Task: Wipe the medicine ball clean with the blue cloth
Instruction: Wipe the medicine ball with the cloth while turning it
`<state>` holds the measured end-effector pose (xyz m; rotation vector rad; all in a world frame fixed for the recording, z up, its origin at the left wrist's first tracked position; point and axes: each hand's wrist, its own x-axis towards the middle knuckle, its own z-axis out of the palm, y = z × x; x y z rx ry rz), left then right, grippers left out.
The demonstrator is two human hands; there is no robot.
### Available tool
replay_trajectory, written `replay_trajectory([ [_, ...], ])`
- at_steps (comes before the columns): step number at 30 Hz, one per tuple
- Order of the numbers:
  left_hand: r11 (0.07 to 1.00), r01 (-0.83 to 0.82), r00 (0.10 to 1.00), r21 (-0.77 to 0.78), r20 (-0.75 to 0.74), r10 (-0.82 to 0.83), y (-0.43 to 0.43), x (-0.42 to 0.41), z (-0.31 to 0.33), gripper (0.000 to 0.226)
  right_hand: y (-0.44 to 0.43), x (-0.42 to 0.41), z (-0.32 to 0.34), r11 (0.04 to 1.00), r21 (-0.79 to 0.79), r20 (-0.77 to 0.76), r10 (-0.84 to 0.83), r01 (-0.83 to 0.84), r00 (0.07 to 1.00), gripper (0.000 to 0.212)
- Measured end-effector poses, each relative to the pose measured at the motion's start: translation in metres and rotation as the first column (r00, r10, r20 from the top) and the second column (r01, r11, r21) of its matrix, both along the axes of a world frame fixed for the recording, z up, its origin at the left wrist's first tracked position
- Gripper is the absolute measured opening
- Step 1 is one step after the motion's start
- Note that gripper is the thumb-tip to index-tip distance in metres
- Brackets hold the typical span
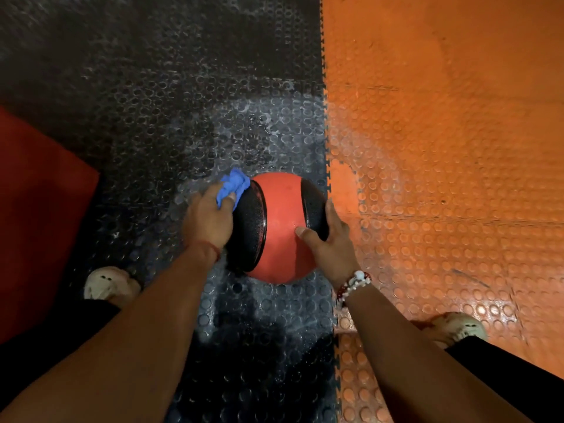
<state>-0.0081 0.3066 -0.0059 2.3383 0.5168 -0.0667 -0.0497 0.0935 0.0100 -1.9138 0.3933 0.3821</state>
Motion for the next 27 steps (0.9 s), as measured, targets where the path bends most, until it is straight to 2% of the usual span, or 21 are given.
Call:
replay_trajectory([
  [2, 0.999, -0.009, 0.983, -0.037, 0.181, 0.015, -0.019, -0.018, 0.005, 0.033, 0.0, 0.004, 0.002, 1.0, 0.016, 0.011, -0.004, 0.004, 1.0, 0.09],
  [4, 0.999, 0.051, 0.947, 0.014, 0.317, -0.053, -0.038, -0.037, 0.01, 0.035, 0.002, 0.007, 0.004, 0.999, 0.003, 0.007, -0.034, 0.034, 0.999, 0.086],
  [6, 0.992, 0.097, 0.909, 0.086, 0.399, -0.123, -0.048, -0.048, 0.011, 0.033, 0.004, 0.008, 0.004, 0.998, -0.04, 0.017, -0.046, 0.047, 0.999, 0.09],
  [8, 0.987, 0.11, 0.9, 0.117, 0.409, -0.149, -0.044, -0.038, 0.006, 0.03, 0.006, 0.008, 0.004, 0.998, -0.049, 0.019, -0.039, 0.04, 0.999, 0.094],
  [10, 1.0, 0.022, 0.945, 0.019, 0.325, -0.027, -0.026, -0.014, -0.008, 0.028, 0.006, 0.008, 0.004, 0.999, -0.04, 0.006, -0.032, 0.032, 0.999, 0.092],
  [12, 0.982, -0.159, 0.981, -0.105, 0.098, 0.169, 0.002, 0.006, -0.023, 0.027, 0.005, 0.009, 0.004, 0.999, -0.039, 0.007, -0.029, 0.029, 1.0, 0.09],
  [14, 0.96, -0.243, 0.965, -0.137, -0.134, 0.225, 0.015, 0.004, -0.032, 0.022, 0.005, 0.009, 0.004, 0.999, -0.049, 0.015, -0.021, 0.021, 1.0, 0.094],
  [15, 0.948, -0.27, 0.958, -0.168, -0.146, 0.247, 0.014, -0.004, -0.034, 0.016, 0.005, 0.009, 0.003, 0.998, -0.055, 0.017, -0.021, 0.022, 1.0, 0.096],
  [18, 0.873, -0.337, 0.92, -0.352, 0.073, 0.385, -0.015, -0.032, -0.023, 0.005, 0.005, 0.011, 0.002, 0.997, -0.062, 0.007, -0.039, 0.039, 0.999, 0.098],
  [20, 0.869, -0.326, 0.88, -0.372, 0.217, 0.423, -0.038, -0.045, -0.011, 0.01, 0.007, 0.014, 0.002, 0.997, -0.067, 0.003, -0.045, 0.045, 0.999, 0.1],
  [23, 0.945, -0.166, 0.877, -0.282, 0.396, 0.272, -0.052, -0.053, -0.002, 0.024, 0.008, 0.017, 0.001, 0.995, -0.079, 0.001, -0.063, 0.063, 0.998, 0.102],
  [25, 0.967, -0.111, 0.886, -0.23, 0.417, 0.201, -0.048, -0.05, -0.005, 0.024, 0.009, 0.017, 0.002, 0.995, -0.069, -0.002, -0.069, 0.069, 0.998, 0.1],
  [27, 0.944, -0.205, 0.898, -0.259, 0.334, 0.287, -0.034, -0.041, -0.012, 0.02, 0.009, 0.017, 0.002, 0.996, -0.06, -0.004, -0.067, 0.066, 0.998, 0.097],
])
